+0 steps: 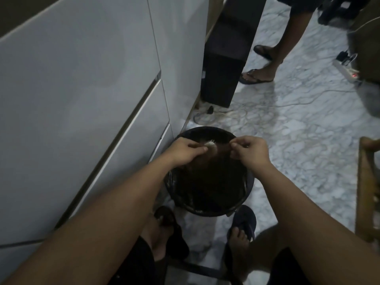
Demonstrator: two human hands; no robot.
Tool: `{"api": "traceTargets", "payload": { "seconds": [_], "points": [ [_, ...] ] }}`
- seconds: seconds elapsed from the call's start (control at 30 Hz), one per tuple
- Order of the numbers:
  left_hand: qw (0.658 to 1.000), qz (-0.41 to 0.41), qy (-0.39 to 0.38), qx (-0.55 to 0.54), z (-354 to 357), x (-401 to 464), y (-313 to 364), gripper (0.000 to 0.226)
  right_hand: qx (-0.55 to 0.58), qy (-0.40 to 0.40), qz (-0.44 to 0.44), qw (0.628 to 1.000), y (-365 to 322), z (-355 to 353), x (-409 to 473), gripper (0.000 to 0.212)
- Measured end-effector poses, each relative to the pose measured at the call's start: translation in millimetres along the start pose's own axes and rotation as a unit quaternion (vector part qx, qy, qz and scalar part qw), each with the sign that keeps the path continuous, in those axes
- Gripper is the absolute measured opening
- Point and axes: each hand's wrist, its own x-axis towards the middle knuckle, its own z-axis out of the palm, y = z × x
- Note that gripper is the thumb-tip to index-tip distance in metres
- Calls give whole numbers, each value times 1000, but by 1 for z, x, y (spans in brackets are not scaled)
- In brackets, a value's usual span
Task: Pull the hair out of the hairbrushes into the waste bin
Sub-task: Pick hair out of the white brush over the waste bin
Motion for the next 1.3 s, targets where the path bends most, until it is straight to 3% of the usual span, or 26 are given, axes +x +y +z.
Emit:
{"api": "traceTargets", "payload": {
  "seconds": [0.1, 0.17, 0.27, 0.33, 0.43, 0.63, 0.8, 0.87, 0.97, 1.07, 1.17, 1.3],
  "points": [
    [1000, -7, -7, 28, -5, -6, 6, 24, -2, -55, 2, 998, -3, 2, -3, 15],
    [999, -37, -15, 26, -7, -14, 10, 17, 26, -130, 19, 991, -6, 4, -8, 33],
    [991, -105, -45, -65, -10, -25, 12, 28, -8, -189, -3, 982, -4, 10, -14, 42],
    [989, -111, -68, -72, -13, -28, 11, 37, -43, -175, -32, 983, -1, 15, -18, 32],
    [996, -59, -58, 23, -13, -28, 8, 44, -41, -142, -38, 988, 3, 18, -20, 19],
    [997, -35, 6, 64, -14, -22, 0, 20, -24, -101, -13, 994, 6, 17, -14, 14],
    [999, -32, 25, 36, -14, -20, 1, 18, 14, -11, 15, 1000, 6, 13, -10, 11],
    [998, -31, 32, 39, -13, -20, 1, 20, -26, 9, -3, 1000, 6, 12, -10, 16],
    [997, -32, 39, 51, -14, -20, 0, 24, -104, -54, -55, 992, 6, 11, -11, 37],
    [997, -29, 36, 62, -14, -19, -1, 30, -90, -144, -110, 979, 5, 16, -19, 50],
    [996, -24, 25, 82, -12, -20, 0, 32, -135, -154, -175, 963, 8, 25, -23, 42],
    [995, -21, 7, 100, -11, -21, 2, 36, -152, -74, -149, 974, 6, 25, -20, 15]
  ]
}}
